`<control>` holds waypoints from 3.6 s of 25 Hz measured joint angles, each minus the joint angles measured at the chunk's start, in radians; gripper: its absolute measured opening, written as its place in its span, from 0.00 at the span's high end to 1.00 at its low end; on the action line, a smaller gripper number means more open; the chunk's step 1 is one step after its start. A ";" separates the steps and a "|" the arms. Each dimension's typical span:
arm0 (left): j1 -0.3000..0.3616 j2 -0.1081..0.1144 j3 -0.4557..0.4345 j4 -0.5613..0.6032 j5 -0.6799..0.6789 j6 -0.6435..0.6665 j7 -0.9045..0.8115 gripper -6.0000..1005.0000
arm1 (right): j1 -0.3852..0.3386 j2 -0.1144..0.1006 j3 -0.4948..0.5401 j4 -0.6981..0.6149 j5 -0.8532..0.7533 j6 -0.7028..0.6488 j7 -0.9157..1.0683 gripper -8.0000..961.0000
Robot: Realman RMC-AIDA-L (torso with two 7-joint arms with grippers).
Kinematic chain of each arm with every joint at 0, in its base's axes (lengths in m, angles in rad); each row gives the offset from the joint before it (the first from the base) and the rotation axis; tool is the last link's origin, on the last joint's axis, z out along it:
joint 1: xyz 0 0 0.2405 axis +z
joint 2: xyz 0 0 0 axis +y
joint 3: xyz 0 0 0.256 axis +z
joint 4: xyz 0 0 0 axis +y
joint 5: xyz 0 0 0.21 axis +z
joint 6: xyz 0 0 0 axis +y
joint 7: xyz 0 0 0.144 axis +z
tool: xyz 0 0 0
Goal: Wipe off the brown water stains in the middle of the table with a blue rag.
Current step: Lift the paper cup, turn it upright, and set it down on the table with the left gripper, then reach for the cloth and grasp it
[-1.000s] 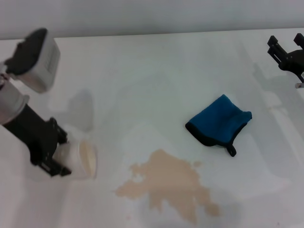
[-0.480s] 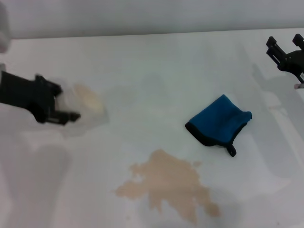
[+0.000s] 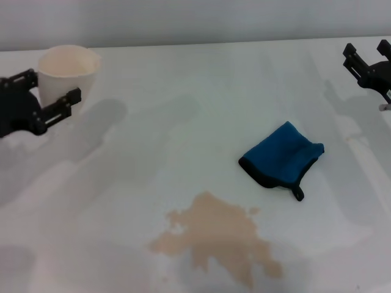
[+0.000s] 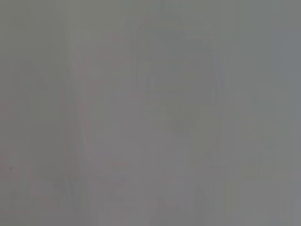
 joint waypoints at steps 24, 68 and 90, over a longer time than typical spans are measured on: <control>0.244 -0.017 -0.012 0.652 -0.563 -0.541 0.693 0.43 | -0.008 0.001 -0.005 0.003 -0.002 -0.001 0.000 0.16; 0.322 -0.017 -0.023 0.820 -0.568 -0.647 0.701 0.11 | -0.012 0.005 -0.004 0.010 -0.014 0.011 0.002 0.17; 0.612 -0.014 -0.014 0.881 -0.569 -0.316 0.680 0.11 | -0.071 -0.034 -0.245 -0.625 -0.710 -0.078 1.073 0.18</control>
